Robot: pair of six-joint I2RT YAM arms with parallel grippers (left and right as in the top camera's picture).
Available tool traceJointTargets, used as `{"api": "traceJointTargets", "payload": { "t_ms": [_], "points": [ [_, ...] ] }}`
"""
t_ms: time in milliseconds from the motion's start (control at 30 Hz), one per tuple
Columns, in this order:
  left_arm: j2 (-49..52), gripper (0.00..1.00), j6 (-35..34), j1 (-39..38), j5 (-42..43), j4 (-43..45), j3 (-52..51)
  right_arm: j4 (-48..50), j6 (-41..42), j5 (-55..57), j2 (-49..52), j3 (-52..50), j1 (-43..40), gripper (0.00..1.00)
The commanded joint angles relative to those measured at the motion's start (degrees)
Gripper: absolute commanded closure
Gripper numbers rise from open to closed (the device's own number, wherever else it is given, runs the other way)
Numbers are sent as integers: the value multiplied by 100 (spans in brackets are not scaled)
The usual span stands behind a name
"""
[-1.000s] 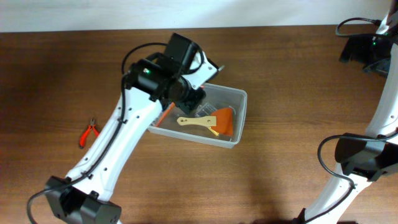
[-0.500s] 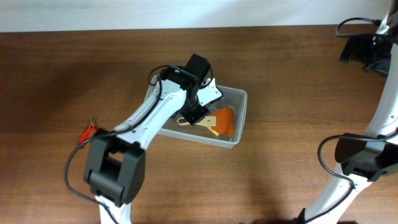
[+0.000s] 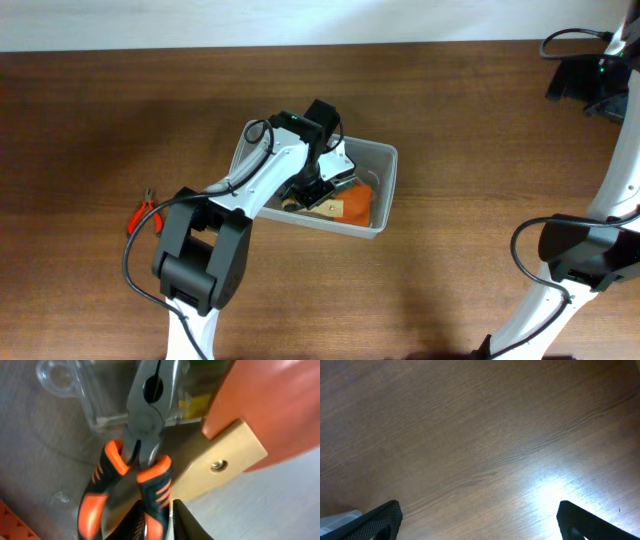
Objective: Pack container
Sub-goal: 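Lift the orange-black pliers and lower them into the container, then open left gripper and withdraw it from the container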
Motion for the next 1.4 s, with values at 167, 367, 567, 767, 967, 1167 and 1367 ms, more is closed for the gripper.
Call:
{"api": "traceJointTargets", "payload": {
  "t_ms": [167, 367, 567, 767, 967, 1167, 1367],
  "points": [
    [7, 75, 76, 15, 0, -828, 1231, 4, 46, -9, -63, 68, -22, 1],
    [7, 75, -184, 129, -177, -1589, 2651, 7, 46, -9, -63, 68, -22, 1],
    [7, 76, -1766, 713, -990, -2094, 3563, 7, 46, -9, -63, 68, -22, 1],
    [7, 76, -2999, 1825, -1115, -2498, 3609, 7, 46, -9, -63, 68, -22, 1],
    [7, 75, -2970, 2844, -1137, -2793, 3609, 7, 46, -9, -63, 68, -22, 1],
    [-22, 75, -2564, 3364, -1141, -2813, 3609, 4, 46, -9, -63, 68, -22, 1],
    [-452, 75, -2566, 3436, -1117, -2776, 3609, 7, 46, -9, -63, 68, -22, 1]
  ]
}}
